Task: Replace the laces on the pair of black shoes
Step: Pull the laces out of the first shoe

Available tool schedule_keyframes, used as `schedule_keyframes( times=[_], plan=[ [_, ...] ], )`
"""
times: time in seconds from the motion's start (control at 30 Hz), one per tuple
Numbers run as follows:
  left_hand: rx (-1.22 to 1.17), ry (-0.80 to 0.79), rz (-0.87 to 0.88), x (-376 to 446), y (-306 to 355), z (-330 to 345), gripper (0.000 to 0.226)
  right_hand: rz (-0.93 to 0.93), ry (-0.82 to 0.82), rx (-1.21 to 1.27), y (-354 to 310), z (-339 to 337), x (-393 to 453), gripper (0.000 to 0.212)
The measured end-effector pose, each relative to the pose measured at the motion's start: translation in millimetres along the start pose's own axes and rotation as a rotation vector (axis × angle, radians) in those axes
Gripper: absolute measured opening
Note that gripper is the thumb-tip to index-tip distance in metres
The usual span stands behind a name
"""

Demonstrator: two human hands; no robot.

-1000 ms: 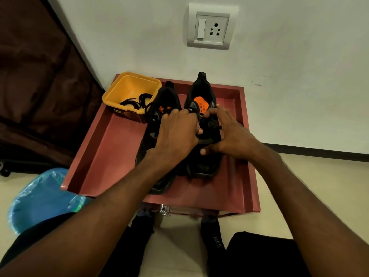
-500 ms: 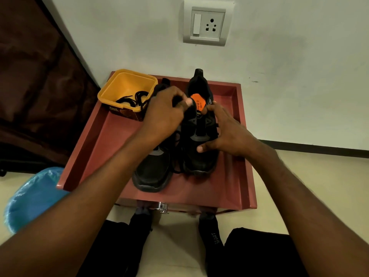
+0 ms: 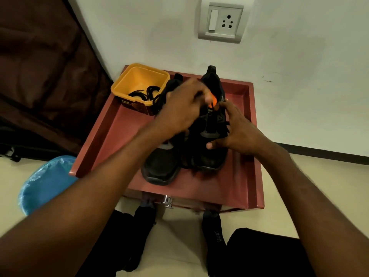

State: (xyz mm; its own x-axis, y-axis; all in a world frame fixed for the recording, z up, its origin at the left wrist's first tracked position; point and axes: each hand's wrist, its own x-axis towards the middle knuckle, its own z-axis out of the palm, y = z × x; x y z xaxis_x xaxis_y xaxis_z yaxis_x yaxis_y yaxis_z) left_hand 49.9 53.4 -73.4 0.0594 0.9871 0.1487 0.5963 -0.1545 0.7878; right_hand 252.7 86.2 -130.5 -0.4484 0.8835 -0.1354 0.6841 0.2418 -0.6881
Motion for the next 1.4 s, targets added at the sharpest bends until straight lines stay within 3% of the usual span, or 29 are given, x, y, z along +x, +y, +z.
schedule_keyframes(
  times=[0.07,0.13,0.17,0.23,0.37,0.47,0.57,0.77,0.8,0.87,0.97,1.07,1.17,1.27,1.4],
  plan=[
    [-0.605,0.137,-0.04,2.0,6.4,-21.3,0.02,-0.003,-0.02,0.014,-0.7,1.1,-0.2,0.12],
    [-0.929,0.178,-0.097,0.5,8.7,-29.0,0.025,-0.005,-0.024,0.007,-1.3,0.8,-0.8,0.121],
    [-0.877,0.187,-0.137,0.1,6.2,-26.9,0.024,-0.005,-0.025,-0.002,-2.0,0.9,-1.1,0.122],
    [-0.427,0.154,-0.13,-0.1,-4.2,-15.7,0.018,-0.003,-0.028,-0.009,-2.3,1.1,-1.5,0.123],
    [0.331,-0.043,0.069,-10.2,-18.0,11.7,0.025,-0.01,-0.035,-0.004,-2.5,0.9,-0.9,0.118],
    [0.596,-0.013,0.086,-12.1,-15.8,21.2,0.023,-0.017,-0.031,-0.029,-3.3,0.4,-2.2,0.113],
    [0.565,0.032,0.025,-10.8,-16.0,24.5,0.007,-0.016,-0.023,-0.028,-2.9,0.1,-3.2,0.107],
    [-0.389,0.256,-0.246,-2.3,-1.9,5.1,0.012,0.003,-0.011,-0.051,-5.2,-1.0,-5.4,0.112],
    [-0.368,0.285,-0.232,0.3,1.3,-4.7,0.013,0.006,-0.011,-0.045,-4.8,-1.8,-5.4,0.112],
    [-0.1,0.296,-0.175,-0.5,0.7,-18.7,0.018,0.002,-0.023,-0.012,-7.0,-3.2,-6.2,0.104],
    [0.275,0.19,-0.133,-13.7,0.9,-24.2,0.024,-0.017,-0.026,0.011,-13.3,-4.3,-8.7,0.091],
    [0.494,0.056,-0.147,-20.4,3.4,-23.3,0.02,-0.022,0.147,-0.086,-24.2,-2.2,-10.3,0.066],
    [0.537,-0.003,-0.068,-18.2,-8.3,-17.7,0.047,-0.036,0.33,-0.314,-32.6,3.1,-8.9,0.035],
    [0.611,-0.084,0.133,-15.6,-11.3,-7.0,0.079,-0.067,0.277,-0.373,-37.5,13.4,-9.7,0.024],
    [0.699,-0.255,0.102,-14.6,-18.2,13.8,0.123,-0.09,0.318,-0.299,-41.1,22.1,-10.9,0.013]
  ],
)
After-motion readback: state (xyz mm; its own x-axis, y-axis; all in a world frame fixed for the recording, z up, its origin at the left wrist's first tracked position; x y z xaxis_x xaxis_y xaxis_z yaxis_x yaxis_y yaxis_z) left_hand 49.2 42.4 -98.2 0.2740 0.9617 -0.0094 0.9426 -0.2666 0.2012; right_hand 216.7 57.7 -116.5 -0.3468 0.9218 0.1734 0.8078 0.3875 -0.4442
